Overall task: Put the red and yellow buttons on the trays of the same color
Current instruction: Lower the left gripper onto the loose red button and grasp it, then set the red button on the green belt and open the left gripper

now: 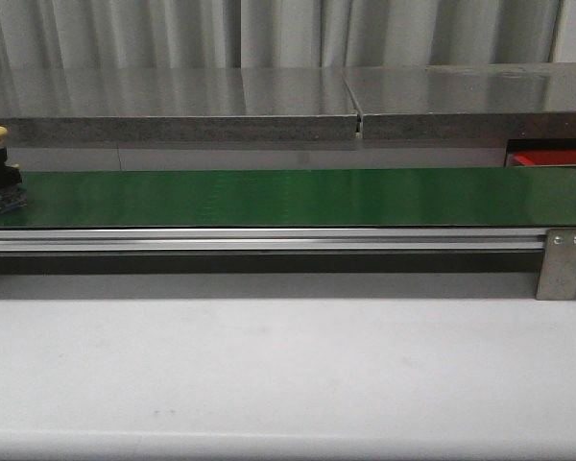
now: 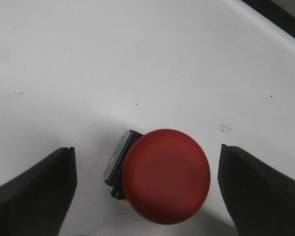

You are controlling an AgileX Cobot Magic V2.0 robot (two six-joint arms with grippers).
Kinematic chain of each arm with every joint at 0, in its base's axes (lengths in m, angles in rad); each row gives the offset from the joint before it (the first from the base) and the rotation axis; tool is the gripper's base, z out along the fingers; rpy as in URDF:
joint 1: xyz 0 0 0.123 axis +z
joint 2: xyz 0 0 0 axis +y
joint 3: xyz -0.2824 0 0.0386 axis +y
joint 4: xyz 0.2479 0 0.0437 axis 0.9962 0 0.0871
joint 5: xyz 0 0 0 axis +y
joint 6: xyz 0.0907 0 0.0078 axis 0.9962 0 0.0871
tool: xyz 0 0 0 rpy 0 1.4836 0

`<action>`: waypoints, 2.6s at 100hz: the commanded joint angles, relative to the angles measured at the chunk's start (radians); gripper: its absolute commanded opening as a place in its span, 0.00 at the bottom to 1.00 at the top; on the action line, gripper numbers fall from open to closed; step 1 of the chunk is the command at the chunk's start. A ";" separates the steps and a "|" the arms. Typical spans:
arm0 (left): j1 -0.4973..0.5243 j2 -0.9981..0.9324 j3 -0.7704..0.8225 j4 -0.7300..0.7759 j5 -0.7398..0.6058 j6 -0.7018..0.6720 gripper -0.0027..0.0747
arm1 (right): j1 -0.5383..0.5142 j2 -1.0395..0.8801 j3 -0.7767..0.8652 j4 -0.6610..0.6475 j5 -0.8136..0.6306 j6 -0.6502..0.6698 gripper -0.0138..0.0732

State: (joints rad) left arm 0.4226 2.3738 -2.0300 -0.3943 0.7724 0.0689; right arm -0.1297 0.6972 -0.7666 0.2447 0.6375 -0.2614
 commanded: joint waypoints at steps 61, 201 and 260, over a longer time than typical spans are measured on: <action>0.001 -0.078 -0.043 -0.046 -0.064 -0.010 0.32 | 0.000 -0.003 -0.025 0.000 -0.070 -0.013 0.03; -0.132 -0.634 0.632 -0.020 -0.238 0.077 0.32 | 0.000 -0.003 -0.025 0.000 -0.070 -0.013 0.03; -0.134 -0.659 0.684 -0.025 -0.268 0.079 0.77 | 0.000 -0.003 -0.025 0.000 -0.070 -0.013 0.03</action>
State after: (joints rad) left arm 0.2923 1.7880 -1.3218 -0.3923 0.5464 0.1479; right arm -0.1297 0.6972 -0.7666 0.2447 0.6375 -0.2614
